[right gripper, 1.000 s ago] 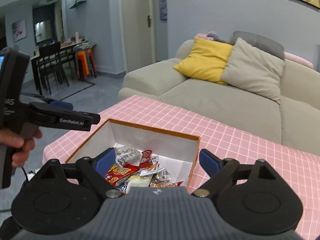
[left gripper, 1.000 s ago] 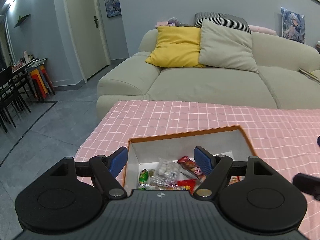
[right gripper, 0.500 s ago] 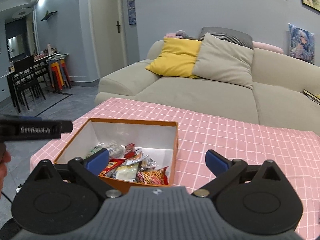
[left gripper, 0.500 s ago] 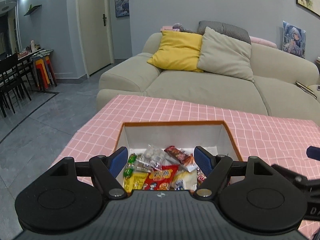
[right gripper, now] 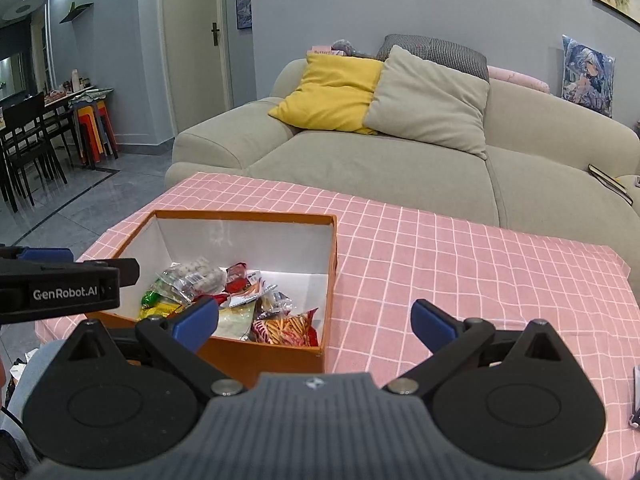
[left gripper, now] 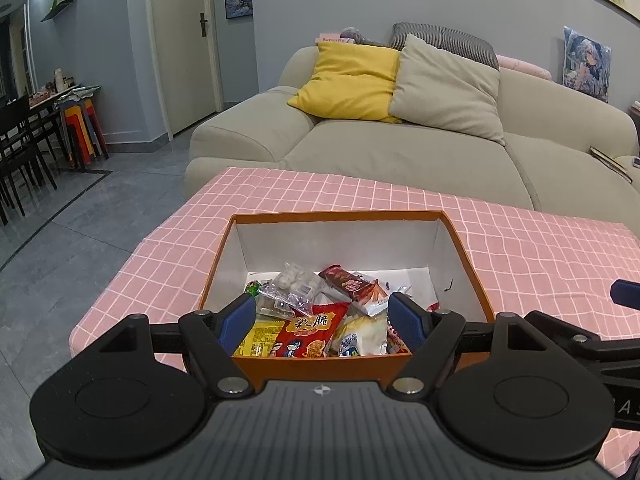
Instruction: Organize snacks
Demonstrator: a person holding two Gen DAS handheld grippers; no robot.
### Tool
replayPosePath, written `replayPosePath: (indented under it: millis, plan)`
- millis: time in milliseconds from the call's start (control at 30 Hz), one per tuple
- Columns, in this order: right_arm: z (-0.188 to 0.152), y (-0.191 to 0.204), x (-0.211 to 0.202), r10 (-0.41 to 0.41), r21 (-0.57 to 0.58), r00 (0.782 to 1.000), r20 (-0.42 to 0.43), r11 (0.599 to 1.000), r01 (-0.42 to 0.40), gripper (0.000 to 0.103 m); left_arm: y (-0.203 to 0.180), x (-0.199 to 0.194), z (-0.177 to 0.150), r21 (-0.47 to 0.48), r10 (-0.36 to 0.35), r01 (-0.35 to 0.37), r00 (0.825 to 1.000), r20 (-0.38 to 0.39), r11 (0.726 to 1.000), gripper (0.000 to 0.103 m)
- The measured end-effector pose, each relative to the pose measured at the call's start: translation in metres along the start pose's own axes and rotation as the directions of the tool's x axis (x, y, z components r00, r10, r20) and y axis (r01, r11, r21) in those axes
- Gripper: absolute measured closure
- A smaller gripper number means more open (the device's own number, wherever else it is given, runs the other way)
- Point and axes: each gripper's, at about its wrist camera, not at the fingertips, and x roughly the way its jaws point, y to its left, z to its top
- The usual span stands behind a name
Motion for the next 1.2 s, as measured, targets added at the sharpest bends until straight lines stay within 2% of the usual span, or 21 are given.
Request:
replayPosePath:
  millis: [1200]
  plan:
    - [0.0009,-0.0017,-0.0023,-0.003,0.003,1.0,0.024,1.0,0.003,0.004,-0.0018,0.0031,0.0006,0.021,0.01,-0.01,1.0,-0.024,1.0,0.015]
